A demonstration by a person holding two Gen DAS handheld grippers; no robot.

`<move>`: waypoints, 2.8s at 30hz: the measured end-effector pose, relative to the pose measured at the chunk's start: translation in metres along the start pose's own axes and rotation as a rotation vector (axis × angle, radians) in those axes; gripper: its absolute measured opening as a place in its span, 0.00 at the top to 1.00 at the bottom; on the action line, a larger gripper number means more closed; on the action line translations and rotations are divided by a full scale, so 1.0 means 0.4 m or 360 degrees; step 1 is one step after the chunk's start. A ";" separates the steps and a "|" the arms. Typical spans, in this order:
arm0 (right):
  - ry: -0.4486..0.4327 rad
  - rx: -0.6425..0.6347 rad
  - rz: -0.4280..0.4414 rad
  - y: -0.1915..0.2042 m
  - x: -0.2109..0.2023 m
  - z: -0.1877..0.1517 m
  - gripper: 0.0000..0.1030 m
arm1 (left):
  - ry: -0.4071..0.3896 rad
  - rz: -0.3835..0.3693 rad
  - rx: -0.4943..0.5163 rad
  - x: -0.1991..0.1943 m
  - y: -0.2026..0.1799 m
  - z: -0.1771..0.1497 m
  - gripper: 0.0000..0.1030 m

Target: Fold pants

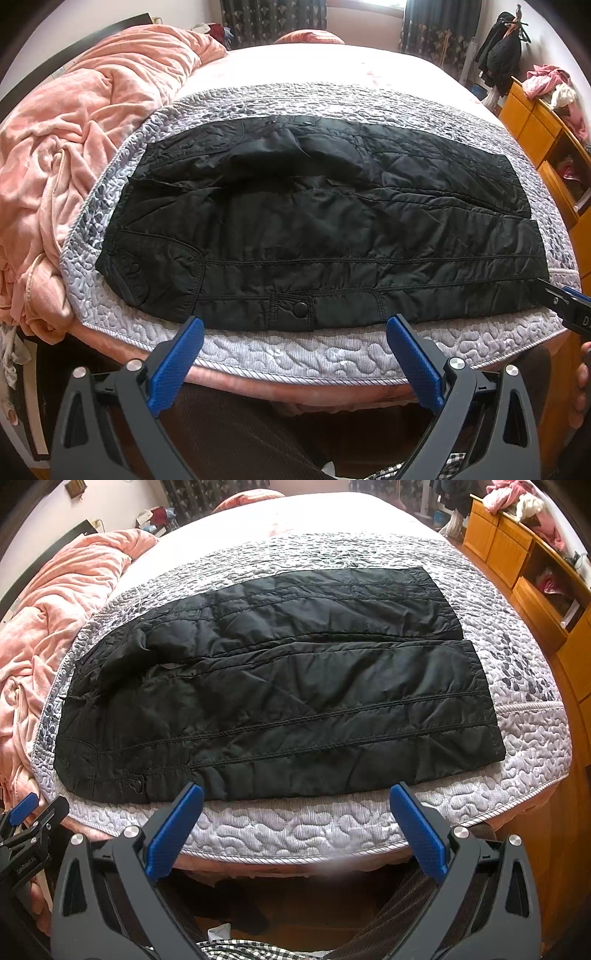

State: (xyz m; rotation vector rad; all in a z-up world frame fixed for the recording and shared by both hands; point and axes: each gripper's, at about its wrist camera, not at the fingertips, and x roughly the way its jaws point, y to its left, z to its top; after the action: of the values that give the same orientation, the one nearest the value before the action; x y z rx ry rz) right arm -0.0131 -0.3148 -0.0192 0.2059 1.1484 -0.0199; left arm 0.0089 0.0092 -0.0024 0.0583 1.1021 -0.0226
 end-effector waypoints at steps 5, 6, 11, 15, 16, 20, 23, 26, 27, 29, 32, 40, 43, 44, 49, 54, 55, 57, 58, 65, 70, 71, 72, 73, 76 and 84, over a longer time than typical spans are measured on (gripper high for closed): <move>0.0001 0.0000 0.0002 0.000 0.001 0.001 0.03 | 0.0000 0.0001 -0.0001 0.000 0.000 0.001 0.04; 0.0001 -0.0001 0.0002 0.001 0.002 0.001 0.03 | 0.0001 0.0000 -0.0002 0.002 0.001 0.000 0.04; -0.0001 0.0000 0.0000 0.001 0.002 0.001 0.03 | 0.0001 0.0002 0.0001 0.000 0.000 0.001 0.04; -0.0002 -0.0003 0.0000 0.002 0.004 0.002 0.03 | 0.0001 0.0004 0.0000 0.003 0.001 -0.002 0.04; -0.0002 -0.0003 0.0001 0.001 0.003 0.002 0.03 | 0.0001 0.0002 0.0002 0.001 0.001 -0.001 0.04; 0.0000 -0.0006 0.0003 0.001 0.005 0.006 0.03 | 0.0000 0.0006 0.0006 0.007 0.003 -0.002 0.04; 0.0003 -0.0006 0.0003 -0.001 0.006 0.008 0.03 | 0.0002 0.0007 0.0006 0.008 0.004 -0.003 0.04; 0.0002 -0.0007 0.0003 -0.001 0.006 0.009 0.03 | 0.0003 0.0007 0.0006 0.008 0.004 -0.003 0.04; 0.0002 -0.0008 0.0003 -0.001 0.006 0.009 0.03 | 0.0002 0.0006 0.0005 0.007 0.004 -0.002 0.04; 0.0002 -0.0006 0.0004 -0.001 0.006 0.009 0.03 | 0.0002 0.0007 0.0004 0.006 0.004 -0.001 0.04; 0.0004 -0.0008 0.0004 -0.001 0.007 0.010 0.03 | 0.0003 0.0006 0.0004 0.006 0.004 -0.001 0.04; 0.0008 -0.0009 0.0004 0.000 0.008 0.009 0.03 | 0.0004 0.0011 0.0004 0.007 0.003 0.000 0.04; 0.0009 -0.0012 0.0004 0.001 0.012 0.009 0.03 | 0.0007 0.0011 0.0003 0.011 0.007 -0.001 0.04; 0.0009 -0.0012 0.0005 0.001 0.012 0.008 0.03 | 0.0006 0.0011 0.0003 0.009 0.005 0.000 0.04; 0.0012 -0.0011 0.0006 0.001 0.014 0.009 0.03 | 0.0007 0.0012 0.0002 0.010 0.005 0.000 0.04; 0.0014 -0.0012 0.0008 0.001 0.017 0.008 0.03 | 0.0007 0.0015 0.0003 0.009 0.004 0.001 0.04; 0.0016 -0.0014 0.0008 0.003 0.022 0.007 0.03 | 0.0008 0.0015 0.0002 0.010 0.005 0.000 0.04; 0.0018 -0.0016 0.0011 0.002 0.027 0.006 0.03 | 0.0009 0.0014 0.0001 0.010 0.004 0.001 0.04; 0.0019 -0.0018 0.0009 0.002 0.028 0.007 0.03 | 0.0012 0.0016 0.0003 0.013 0.006 0.000 0.04; -0.0024 -0.0043 0.0000 -0.055 0.038 0.068 0.03 | 0.0018 -0.0005 0.0007 0.049 -0.003 0.049 0.04; -0.0160 -0.0048 -0.0138 -0.189 0.048 0.235 0.03 | -0.0095 0.0005 0.0026 0.096 -0.075 0.179 0.04; -0.0184 -0.0047 -0.0202 -0.224 0.061 0.280 0.03 | -0.0118 0.0012 0.0026 0.114 -0.092 0.212 0.04; -0.0196 -0.0047 -0.0234 -0.259 0.079 0.326 0.03 | -0.0136 0.0011 0.0030 0.133 -0.112 0.243 0.04; -0.0194 -0.0046 -0.0233 -0.287 0.095 0.359 0.02 | -0.0164 0.0000 0.0037 0.158 -0.135 0.281 0.04; -0.0155 -0.0034 -0.0144 -0.385 0.185 0.482 0.03 | -0.0237 -0.0018 0.0020 0.233 -0.200 0.378 0.04; 0.0048 0.0132 -0.0097 -0.605 0.472 0.743 0.03 | -0.0158 -0.0224 0.0010 0.444 -0.330 0.554 0.04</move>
State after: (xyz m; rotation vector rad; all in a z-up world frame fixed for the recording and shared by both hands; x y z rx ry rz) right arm 0.3037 -0.5864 -0.1105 0.2456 1.1847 -0.1189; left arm 0.2802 -0.1336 -0.0657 -0.0148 1.0053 -0.1533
